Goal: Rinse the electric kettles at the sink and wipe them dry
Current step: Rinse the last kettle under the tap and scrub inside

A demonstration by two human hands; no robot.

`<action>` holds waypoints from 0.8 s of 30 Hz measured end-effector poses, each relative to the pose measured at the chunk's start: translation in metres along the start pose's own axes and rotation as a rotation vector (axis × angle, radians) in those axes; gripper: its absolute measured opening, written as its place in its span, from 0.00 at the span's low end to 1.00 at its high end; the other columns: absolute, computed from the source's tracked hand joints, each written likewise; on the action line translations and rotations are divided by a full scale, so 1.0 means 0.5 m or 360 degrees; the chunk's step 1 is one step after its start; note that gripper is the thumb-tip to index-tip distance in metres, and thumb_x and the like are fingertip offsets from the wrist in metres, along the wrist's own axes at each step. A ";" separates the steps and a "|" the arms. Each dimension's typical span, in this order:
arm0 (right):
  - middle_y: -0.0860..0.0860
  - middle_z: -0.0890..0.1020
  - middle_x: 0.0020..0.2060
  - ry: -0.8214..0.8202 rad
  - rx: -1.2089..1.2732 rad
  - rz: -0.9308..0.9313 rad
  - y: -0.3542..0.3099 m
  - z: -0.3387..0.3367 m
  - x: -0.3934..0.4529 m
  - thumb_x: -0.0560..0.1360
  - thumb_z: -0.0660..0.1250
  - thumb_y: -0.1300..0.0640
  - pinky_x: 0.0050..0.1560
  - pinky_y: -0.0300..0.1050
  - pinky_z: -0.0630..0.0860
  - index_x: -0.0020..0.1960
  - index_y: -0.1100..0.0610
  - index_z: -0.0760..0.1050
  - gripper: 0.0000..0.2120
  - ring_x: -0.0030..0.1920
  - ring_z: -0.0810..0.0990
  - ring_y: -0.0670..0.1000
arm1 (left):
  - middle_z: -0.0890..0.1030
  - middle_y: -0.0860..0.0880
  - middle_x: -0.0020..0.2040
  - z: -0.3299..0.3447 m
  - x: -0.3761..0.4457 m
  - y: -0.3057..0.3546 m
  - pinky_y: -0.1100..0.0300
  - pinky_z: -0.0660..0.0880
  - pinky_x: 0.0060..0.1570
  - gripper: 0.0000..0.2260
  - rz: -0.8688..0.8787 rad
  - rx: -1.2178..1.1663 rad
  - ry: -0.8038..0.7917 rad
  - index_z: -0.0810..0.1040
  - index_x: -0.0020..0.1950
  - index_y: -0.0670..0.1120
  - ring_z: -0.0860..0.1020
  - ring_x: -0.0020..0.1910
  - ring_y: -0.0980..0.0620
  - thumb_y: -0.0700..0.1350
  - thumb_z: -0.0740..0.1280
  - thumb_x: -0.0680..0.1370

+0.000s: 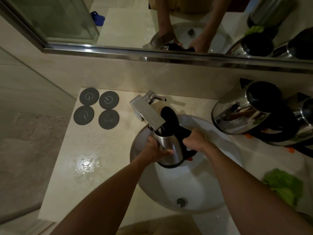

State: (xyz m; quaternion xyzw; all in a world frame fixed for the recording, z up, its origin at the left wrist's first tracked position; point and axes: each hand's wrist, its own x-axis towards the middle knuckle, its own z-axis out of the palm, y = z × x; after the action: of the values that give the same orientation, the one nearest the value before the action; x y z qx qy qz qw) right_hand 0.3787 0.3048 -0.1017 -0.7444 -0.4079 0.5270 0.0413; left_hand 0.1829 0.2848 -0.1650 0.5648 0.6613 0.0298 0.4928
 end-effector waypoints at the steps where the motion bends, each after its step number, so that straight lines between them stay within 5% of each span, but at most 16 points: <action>1: 0.56 0.81 0.36 -0.0005 0.0000 -0.0003 0.000 0.000 -0.002 0.69 0.64 0.65 0.27 0.39 0.71 0.47 0.63 0.76 0.07 0.36 0.80 0.52 | 0.70 0.42 0.70 -0.001 0.000 0.000 0.48 0.74 0.64 0.49 -0.0001 0.0004 -0.0009 0.55 0.75 0.41 0.71 0.68 0.43 0.57 0.79 0.65; 19: 0.55 0.79 0.33 0.0041 0.0018 -0.0028 -0.001 0.004 -0.007 0.70 0.64 0.65 0.27 0.40 0.69 0.39 0.61 0.73 0.02 0.35 0.79 0.53 | 0.66 0.41 0.73 -0.004 -0.002 0.005 0.48 0.69 0.69 0.49 0.0023 0.0062 0.0008 0.53 0.76 0.39 0.67 0.72 0.42 0.55 0.80 0.67; 24: 0.55 0.79 0.37 0.0035 0.0038 -0.0017 0.002 0.006 -0.010 0.71 0.64 0.66 0.28 0.40 0.70 0.47 0.62 0.74 0.05 0.37 0.78 0.50 | 0.66 0.41 0.74 -0.006 -0.001 0.008 0.49 0.67 0.70 0.51 0.0023 0.0064 0.0009 0.53 0.76 0.40 0.67 0.72 0.43 0.55 0.80 0.65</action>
State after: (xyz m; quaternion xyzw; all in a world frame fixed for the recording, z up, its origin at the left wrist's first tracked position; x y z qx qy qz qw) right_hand 0.3765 0.2997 -0.0996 -0.7475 -0.4050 0.5233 0.0575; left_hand 0.1836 0.2874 -0.1607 0.5794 0.6589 0.0216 0.4792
